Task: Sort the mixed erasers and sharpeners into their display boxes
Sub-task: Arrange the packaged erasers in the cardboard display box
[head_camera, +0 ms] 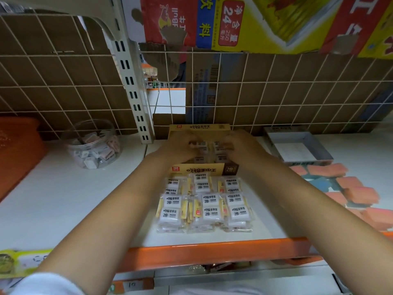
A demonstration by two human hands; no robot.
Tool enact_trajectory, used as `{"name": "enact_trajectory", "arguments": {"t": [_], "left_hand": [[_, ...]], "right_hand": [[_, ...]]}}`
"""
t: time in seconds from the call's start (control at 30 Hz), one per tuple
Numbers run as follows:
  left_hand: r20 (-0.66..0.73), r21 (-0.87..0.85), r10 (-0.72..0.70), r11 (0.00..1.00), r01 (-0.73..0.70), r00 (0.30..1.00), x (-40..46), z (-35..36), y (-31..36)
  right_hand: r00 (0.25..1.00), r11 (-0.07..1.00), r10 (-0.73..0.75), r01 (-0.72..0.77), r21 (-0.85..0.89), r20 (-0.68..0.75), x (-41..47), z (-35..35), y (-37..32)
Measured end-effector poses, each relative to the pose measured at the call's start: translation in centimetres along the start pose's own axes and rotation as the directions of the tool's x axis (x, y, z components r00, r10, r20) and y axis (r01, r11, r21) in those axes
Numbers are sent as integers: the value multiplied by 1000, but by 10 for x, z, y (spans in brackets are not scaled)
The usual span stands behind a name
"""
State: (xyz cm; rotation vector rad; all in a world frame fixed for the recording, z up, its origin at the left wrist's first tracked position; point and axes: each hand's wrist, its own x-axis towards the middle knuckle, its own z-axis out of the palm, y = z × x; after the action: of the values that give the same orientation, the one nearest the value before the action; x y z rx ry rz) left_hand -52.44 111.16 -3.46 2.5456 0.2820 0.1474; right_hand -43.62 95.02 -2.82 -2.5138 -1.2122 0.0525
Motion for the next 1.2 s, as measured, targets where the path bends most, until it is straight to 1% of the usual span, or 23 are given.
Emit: {"name": "enact_trajectory", "arguments": {"t": [0.07,0.1,0.17,0.27,0.33,0.47,0.57,0.63,0.73,0.83,0.93,1.0,1.1,1.2], "left_hand": [[-96,-42,68,997,-72,993,-20,-13,4],[-129,-60,100,992,-108,987,-34,-17,5],[-153,-107,135,983,-152,979,-65,-22,4],[-150,-174,92,978,-118,984,-108,-19,-3],[-155,-180,37,981,-65,987,-127,-12,-10],[-123,-187,-52,982,29,991,-144,6,-21],[-96,-222,-86,973,63,992,-147,10,-24],[-108,-243,-106,967,77,989,-147,9,-24],[-144,-292,-119,954,73,982,-147,8,-21],[-176,-377,-124,925,49,977,-147,6,-20],[-176,-506,-206,858,91,963,-147,3,-19],[-190,-564,-228,821,84,955,-145,0,-16],[-232,-584,-232,810,55,945,-133,-12,-10],[-285,-489,-189,872,27,940,-110,-25,-4]], "right_hand": [[998,988,-22,29,153,-53,-21,-10,-5],[998,971,-20,33,237,-55,-34,-14,-8],[1000,934,-13,13,357,-5,-62,-18,-11],[998,876,-17,-17,482,66,-96,-11,-9],[997,866,9,-43,499,71,-109,-4,-4],[997,886,36,-61,460,65,-119,4,-1],[996,884,45,-77,461,81,-120,5,-1],[995,872,68,-94,480,70,-120,4,-1],[992,853,115,-121,507,43,-121,2,-2],[981,805,185,-186,564,59,-120,3,-1],[973,721,217,-213,660,77,-119,2,-1],[972,692,221,-217,688,84,-117,-1,-1],[970,686,238,-207,697,54,-106,-11,-2],[969,723,245,-173,669,-14,-84,-21,-4]]}}
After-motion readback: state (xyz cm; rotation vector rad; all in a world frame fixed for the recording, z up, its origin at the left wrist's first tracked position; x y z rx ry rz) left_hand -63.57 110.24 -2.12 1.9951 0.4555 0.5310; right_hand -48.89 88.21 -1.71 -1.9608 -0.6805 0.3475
